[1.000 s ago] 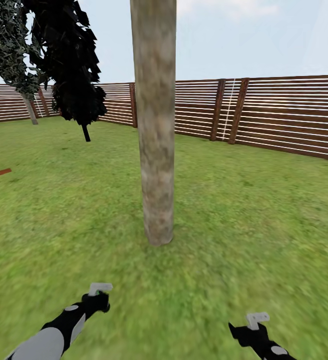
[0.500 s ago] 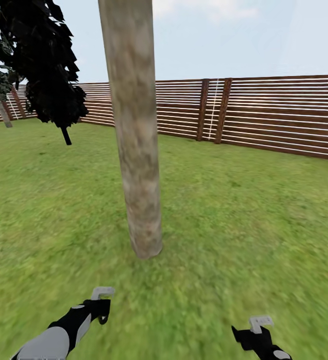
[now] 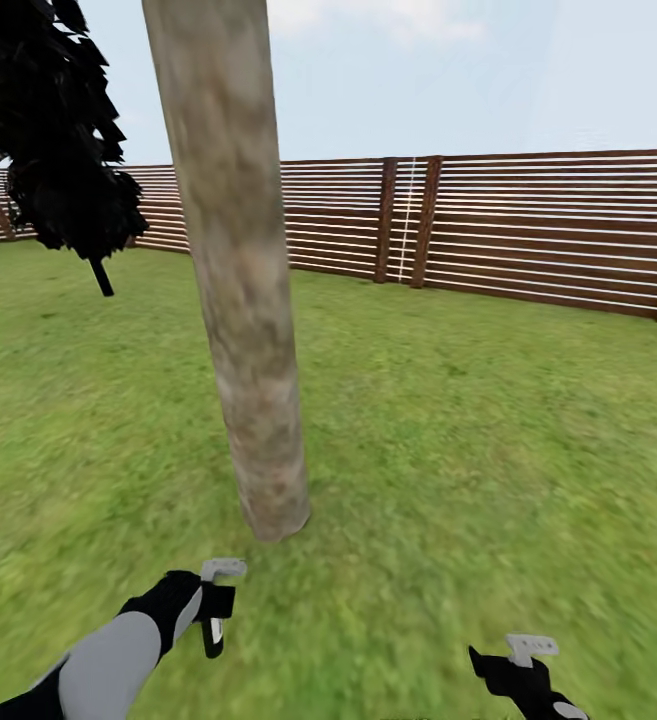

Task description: In the garden, pick up the pesticide atomizer on the floor and spray pesticide onto both trees until each tree trunk is fully covered.

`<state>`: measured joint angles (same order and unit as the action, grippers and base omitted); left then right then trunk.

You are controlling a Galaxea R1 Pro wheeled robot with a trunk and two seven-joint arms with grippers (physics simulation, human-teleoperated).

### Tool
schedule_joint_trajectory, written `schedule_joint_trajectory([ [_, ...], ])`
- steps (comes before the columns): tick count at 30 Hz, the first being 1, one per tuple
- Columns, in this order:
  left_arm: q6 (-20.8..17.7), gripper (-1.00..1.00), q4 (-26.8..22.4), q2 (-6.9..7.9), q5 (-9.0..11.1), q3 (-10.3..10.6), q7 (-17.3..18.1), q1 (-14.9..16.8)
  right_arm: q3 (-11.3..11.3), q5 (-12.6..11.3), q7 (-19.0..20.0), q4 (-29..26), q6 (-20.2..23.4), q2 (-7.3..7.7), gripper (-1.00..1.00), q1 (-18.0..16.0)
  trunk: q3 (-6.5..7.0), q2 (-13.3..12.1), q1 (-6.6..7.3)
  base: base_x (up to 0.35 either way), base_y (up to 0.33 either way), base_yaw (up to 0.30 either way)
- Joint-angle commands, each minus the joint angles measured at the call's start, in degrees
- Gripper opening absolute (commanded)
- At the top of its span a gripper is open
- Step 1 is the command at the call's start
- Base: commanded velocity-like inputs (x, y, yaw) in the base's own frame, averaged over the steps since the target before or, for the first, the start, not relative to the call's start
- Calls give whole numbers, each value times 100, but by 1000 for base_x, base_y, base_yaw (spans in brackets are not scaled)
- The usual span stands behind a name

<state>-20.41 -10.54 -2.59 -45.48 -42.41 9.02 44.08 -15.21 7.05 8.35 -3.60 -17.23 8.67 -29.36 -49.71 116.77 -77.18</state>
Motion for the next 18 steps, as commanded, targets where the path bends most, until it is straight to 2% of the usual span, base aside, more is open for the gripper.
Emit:
schedule_joint_trajectory([
  [1, -4, -100, -1, -18, -5, 113, 2, -2, 0, -1, 0, 0, 0, 2, 100, 0, 0, 0, 0, 9, 0, -267],
  [3, -84, -100, -2, -43, 2, 196, -4, 9, 0, -2, 0, 0, 0, 3, 100, 0, 0, 0, 0, 3, 0, -256],
  [6, -438, -100, -9, -74, 4, 205, -7, 138, 0, -2, 0, 0, 0, 3, 100, 0, 0, 0, 0, 0, 0, -99],
  [7, -494, -100, -9, -145, 4, 210, -12, 244, 0, -2, 0, 0, 0, -2, 100, 0, 0, 0, 0, 0, 0, -14],
  [9, -520, -100, -9, -189, 4, 210, -14, 375, 1, -2, 0, 0, 0, -5, 100, 0, 0, 0, 0, 0, 0, -4],
  [12, -588, -100, -9, -185, 0, 215, -14, 439, 0, -2, 0, -6, 0, -5, 100, 0, 0, 0, 0, 0, 0, 0],
  [14, -887, -100, -14, -132, -4, 224, -4, 478, 5, -2, 3, -1, -1, -5, 100, 0, 0, 0, 0, 0, 0, 0],
  [16, -977, -100, -20, -103, -12, 246, 2, 488, 1, -2, 1, 0, 0, -5, 100, 0, 0, 0, 0, 0, 0, 0],
  [18, -1022, -100, -381, -98, -5, 469, 12, 449, 0, -2, 0, -2, 0, -3, 100, 0, -18, 40, -22, 0, 0, 0],
])
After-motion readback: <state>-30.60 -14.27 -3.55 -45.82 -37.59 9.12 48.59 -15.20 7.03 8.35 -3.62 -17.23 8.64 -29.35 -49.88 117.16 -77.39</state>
